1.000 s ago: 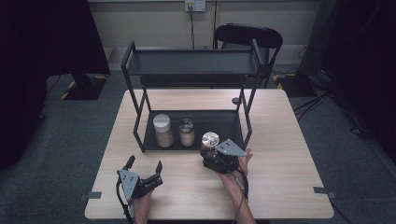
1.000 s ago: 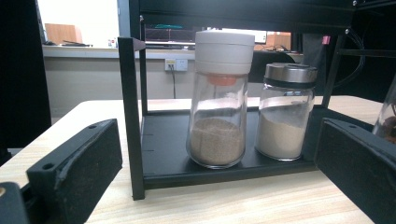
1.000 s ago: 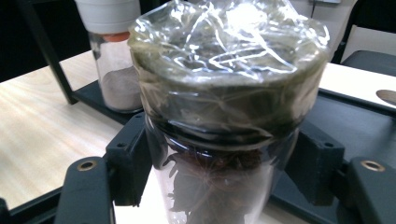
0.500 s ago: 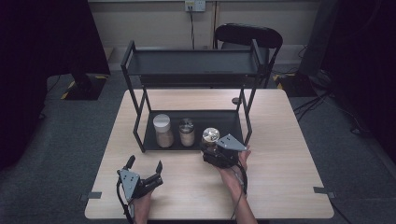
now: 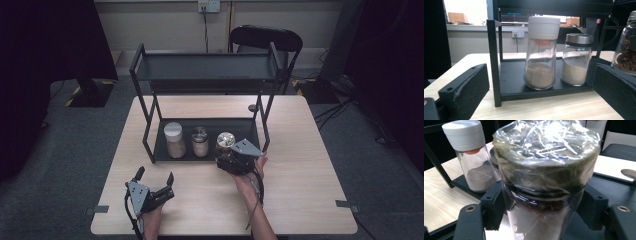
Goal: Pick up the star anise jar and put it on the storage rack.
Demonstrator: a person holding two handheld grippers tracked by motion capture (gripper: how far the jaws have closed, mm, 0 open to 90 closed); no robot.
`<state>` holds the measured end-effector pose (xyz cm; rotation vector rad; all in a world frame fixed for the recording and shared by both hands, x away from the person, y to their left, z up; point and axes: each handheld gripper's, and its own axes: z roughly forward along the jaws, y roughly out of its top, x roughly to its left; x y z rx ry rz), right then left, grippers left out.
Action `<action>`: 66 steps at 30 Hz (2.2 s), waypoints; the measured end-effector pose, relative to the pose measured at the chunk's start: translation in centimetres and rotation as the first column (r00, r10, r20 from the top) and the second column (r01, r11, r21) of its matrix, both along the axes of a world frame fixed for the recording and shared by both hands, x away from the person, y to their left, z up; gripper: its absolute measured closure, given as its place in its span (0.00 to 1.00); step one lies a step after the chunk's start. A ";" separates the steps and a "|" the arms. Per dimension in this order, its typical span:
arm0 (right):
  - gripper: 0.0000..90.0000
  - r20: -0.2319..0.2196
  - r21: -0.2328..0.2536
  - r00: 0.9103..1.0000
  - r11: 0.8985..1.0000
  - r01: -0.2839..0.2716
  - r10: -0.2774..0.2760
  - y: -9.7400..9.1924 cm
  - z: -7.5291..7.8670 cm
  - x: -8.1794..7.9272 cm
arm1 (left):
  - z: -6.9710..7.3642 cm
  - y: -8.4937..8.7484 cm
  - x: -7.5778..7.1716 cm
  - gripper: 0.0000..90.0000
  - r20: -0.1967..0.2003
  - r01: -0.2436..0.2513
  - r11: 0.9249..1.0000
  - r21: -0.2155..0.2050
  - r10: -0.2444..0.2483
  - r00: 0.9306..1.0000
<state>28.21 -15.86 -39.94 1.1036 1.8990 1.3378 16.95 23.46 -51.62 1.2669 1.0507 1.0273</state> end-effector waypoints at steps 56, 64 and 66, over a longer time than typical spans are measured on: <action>0.35 -0.040 -0.041 0.991 0.991 0.124 -0.125 2.3 -1.7 4.1 | 0.0 0.1 0.0 0.00 0.000 0.002 1.000 -0.003 -0.002 1.000; 0.35 -0.033 -0.055 0.990 0.989 0.135 -0.137 2.6 -2.0 4.2 | 0.0 0.1 0.0 0.00 0.000 0.002 1.000 -0.002 -0.002 1.000; 0.35 -0.033 -0.056 0.990 0.989 0.134 -0.136 2.6 -2.0 4.2 | 0.0 0.1 0.0 0.00 0.000 0.002 1.000 -0.004 -0.002 1.000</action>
